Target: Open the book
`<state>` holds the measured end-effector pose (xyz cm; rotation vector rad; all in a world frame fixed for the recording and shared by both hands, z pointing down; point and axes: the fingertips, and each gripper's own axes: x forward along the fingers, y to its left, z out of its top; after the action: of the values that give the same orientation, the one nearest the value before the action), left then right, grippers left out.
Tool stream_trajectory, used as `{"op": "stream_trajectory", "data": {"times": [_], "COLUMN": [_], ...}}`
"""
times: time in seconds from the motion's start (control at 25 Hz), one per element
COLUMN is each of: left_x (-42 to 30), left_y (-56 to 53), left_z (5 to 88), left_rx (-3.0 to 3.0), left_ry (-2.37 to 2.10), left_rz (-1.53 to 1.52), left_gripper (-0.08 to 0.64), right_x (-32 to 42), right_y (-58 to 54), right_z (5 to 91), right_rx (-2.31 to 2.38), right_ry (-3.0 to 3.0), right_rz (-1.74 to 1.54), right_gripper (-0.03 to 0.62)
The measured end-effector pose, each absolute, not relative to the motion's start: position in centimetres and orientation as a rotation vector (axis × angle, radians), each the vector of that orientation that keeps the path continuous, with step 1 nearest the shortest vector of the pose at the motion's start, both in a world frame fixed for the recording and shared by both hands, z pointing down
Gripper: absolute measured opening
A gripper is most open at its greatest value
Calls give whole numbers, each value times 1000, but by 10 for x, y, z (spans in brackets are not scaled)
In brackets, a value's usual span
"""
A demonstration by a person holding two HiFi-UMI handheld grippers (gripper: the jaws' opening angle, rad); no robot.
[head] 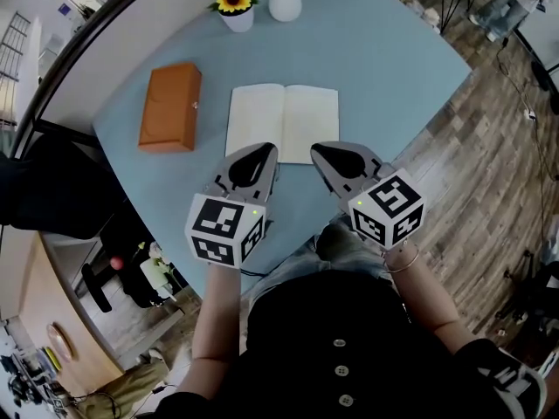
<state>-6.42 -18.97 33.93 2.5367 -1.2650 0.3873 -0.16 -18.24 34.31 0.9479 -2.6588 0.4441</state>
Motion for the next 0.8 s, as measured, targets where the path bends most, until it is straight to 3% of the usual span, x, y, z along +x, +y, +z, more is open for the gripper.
{"op": "stream_trajectory", "data": {"times": [0.8], "left_x": [-45], "left_y": [-163], "left_z": [373], "left_rx": [2466], "left_ry": [-1236], "left_rz": [444], "left_gripper": [17], "right_x": [4], "right_y": [-162], "right_z": [353], "right_rx": [955], "right_ry": [-2659], "right_rz": [457], "right_gripper": [2]}}
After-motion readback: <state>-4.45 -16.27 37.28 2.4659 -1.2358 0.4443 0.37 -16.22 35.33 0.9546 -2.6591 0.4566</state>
